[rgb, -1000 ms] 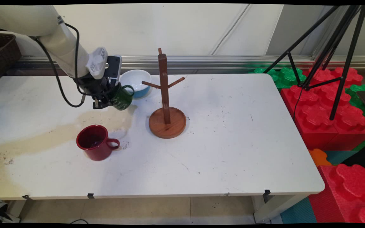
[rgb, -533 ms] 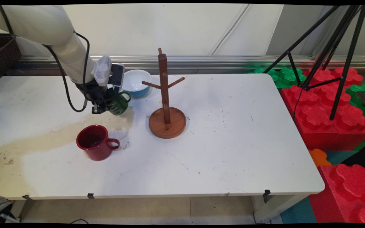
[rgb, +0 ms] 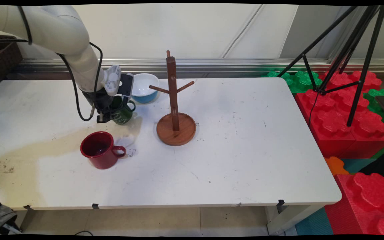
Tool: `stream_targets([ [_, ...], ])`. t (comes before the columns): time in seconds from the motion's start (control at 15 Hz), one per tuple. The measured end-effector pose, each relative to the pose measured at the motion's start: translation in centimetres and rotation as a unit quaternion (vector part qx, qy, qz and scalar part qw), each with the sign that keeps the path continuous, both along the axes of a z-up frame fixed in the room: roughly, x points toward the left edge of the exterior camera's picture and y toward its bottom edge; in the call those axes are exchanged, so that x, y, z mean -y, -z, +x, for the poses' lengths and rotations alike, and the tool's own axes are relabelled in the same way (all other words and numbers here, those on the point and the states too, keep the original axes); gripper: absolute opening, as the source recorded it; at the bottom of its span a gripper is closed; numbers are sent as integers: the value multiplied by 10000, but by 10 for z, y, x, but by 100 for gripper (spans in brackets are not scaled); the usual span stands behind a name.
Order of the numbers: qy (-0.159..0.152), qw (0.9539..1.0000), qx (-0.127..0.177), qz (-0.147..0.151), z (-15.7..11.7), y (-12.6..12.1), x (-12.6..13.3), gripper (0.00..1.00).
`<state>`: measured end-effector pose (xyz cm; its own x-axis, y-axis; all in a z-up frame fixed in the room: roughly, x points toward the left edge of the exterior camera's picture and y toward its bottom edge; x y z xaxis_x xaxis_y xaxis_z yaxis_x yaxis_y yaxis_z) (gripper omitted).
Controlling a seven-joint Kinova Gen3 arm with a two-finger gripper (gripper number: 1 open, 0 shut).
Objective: Place the picked object on the table
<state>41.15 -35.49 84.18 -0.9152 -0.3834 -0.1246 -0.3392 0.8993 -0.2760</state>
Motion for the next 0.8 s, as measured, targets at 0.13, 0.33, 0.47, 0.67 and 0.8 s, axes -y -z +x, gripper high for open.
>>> stream_targets([
  [0.13, -15, 10000, 44, 26, -1, 3, 2, 0],
  [0.33, -33, 9999, 91, 68, -2, 8, 5, 0],
  [0.47, -41, 9999, 101, 84, -3, 10, 7, 100],
  [0.67, -51, 10000, 52, 28, -6, 11, 10, 100],
  [0.8, -52, 10000, 12, -33, -8, 11, 12, 100],
])
